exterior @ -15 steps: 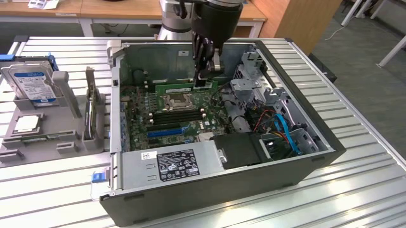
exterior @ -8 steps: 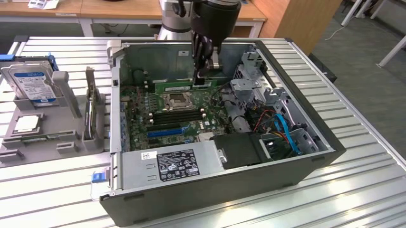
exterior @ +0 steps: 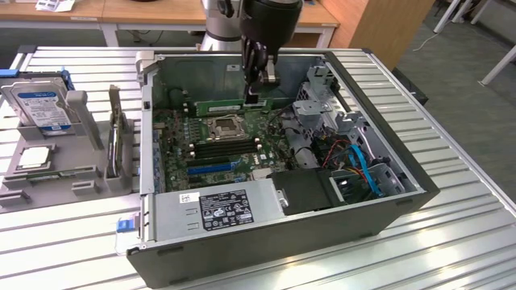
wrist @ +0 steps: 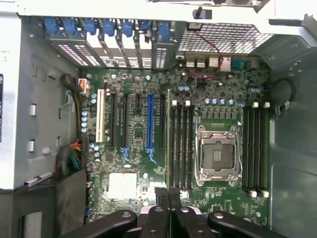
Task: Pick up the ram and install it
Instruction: 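Pick up the ram and move it above insertion slot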
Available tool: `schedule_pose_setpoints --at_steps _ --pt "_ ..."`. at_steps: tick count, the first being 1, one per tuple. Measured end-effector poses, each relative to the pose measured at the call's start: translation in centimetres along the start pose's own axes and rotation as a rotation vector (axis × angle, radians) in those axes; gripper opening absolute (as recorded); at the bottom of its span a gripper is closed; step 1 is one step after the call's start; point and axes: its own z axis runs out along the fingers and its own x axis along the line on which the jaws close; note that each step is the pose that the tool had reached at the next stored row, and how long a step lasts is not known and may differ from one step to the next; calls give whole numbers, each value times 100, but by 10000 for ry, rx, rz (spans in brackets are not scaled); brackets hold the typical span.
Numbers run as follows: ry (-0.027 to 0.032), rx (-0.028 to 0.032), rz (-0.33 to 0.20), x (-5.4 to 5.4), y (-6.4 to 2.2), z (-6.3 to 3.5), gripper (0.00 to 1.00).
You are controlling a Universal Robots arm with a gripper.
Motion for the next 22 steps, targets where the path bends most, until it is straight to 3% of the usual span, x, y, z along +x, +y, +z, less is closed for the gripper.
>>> schedule_pose_setpoints --at_steps 15,22 --pt "-1 0 0 -216 1 23 12" --pt "0 0 -1 -238 1 25 12"
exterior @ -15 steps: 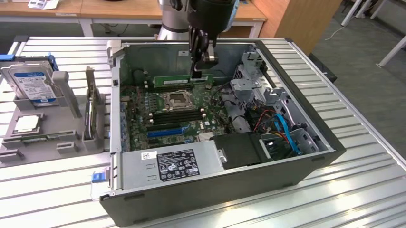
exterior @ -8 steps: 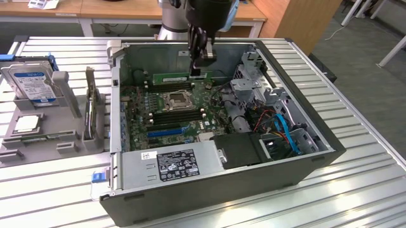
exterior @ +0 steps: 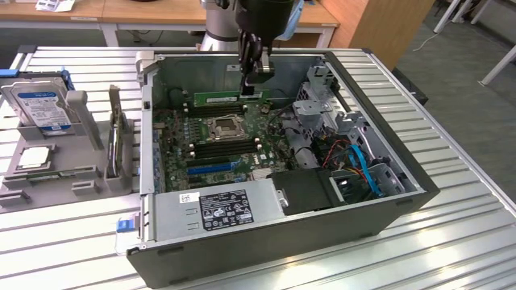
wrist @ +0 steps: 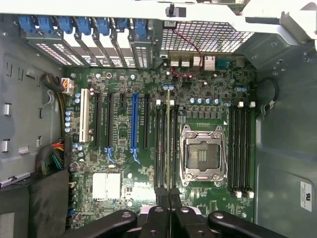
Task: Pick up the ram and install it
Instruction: 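Pick up the ram and move it above insertion slot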
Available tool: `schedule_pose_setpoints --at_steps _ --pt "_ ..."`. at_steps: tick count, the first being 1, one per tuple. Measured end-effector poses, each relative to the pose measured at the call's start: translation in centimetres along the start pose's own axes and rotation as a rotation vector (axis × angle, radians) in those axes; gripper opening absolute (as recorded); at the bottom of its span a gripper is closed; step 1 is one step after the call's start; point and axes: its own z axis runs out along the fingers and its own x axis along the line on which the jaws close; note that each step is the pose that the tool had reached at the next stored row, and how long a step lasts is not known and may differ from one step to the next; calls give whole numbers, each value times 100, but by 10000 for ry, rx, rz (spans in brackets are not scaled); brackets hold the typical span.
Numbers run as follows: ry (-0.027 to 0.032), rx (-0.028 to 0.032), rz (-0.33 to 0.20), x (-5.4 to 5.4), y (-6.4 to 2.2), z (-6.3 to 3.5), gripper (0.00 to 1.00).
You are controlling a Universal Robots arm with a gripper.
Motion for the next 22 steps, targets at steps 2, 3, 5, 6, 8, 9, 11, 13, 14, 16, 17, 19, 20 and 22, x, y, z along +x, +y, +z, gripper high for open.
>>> schedule_pose_setpoints --at_steps 2,3,5,6,8,9,11,13,14,16,17,19,20,22 --pt "0 0 1 0 0 0 12" --pt "-1 1 1 -1 0 3 12" --pt "1 0 0 0 -1 23 12" --pt "0 0 0 1 -2 39 12" --pt "0 -1 0 2 -3 70 12" --pt "0 0 0 2 -3 84 12" --pt "-1 0 0 3 -4 107 12" --pt "0 0 0 3 -5 129 12" --pt "0 0 0 4 -6 140 12" --pt "0 0 0 4 -7 163 12" --pt "-1 0 1 4 -7 174 12" --pt "0 0 1 5 -8 197 12" --pt "0 0 1 5 -9 208 12" --pt "1 0 2 6 -9 222 12"
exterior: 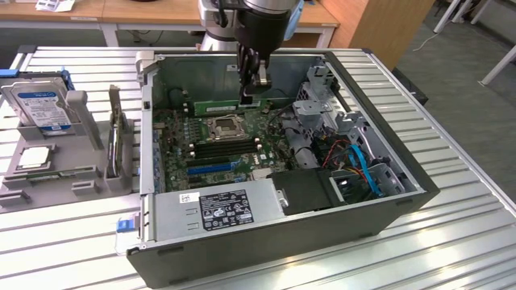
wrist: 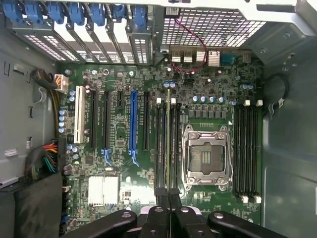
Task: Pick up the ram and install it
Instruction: 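Pick up the ram and move it above insertion slot, then insert the ram into the slot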
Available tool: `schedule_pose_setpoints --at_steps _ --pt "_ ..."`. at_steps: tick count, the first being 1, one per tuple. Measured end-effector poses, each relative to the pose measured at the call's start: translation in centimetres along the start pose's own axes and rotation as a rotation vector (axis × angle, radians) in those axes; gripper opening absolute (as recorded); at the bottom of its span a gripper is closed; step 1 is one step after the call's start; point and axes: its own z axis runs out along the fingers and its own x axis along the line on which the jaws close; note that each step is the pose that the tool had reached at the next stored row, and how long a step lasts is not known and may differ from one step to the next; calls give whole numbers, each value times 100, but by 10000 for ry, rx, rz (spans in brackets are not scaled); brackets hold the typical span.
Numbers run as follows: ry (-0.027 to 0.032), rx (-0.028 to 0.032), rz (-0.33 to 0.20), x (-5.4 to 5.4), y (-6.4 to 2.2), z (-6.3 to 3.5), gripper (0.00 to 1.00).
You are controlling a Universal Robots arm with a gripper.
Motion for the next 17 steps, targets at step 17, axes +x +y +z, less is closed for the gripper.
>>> schedule_pose_setpoints --at_steps 17 --pt "-3 1 0 1 -1 23 12"
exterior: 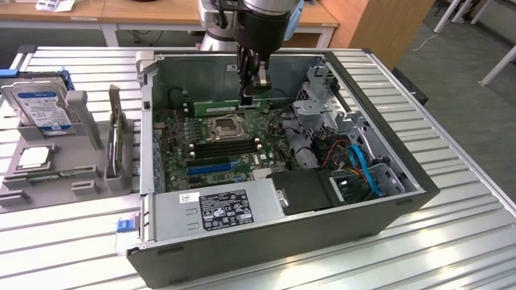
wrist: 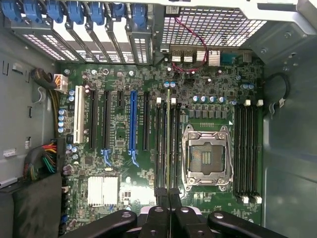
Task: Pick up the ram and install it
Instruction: 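Insert the ram into the slot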
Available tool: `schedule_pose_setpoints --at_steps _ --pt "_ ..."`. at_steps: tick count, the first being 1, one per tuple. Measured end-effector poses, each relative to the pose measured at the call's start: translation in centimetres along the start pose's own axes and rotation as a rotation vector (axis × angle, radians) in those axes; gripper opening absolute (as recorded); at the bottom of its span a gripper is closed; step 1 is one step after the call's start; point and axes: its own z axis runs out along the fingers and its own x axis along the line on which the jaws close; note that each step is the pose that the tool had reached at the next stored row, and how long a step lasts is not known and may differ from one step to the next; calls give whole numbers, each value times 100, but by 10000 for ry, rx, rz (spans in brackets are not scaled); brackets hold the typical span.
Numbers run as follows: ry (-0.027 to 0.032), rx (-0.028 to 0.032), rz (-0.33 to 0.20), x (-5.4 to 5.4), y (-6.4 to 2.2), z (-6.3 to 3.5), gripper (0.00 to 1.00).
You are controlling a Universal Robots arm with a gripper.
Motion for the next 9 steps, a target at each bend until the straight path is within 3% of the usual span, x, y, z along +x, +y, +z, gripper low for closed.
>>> schedule_pose_setpoints --at_steps 9 --pt "2 15 0 4 -6 142 12"
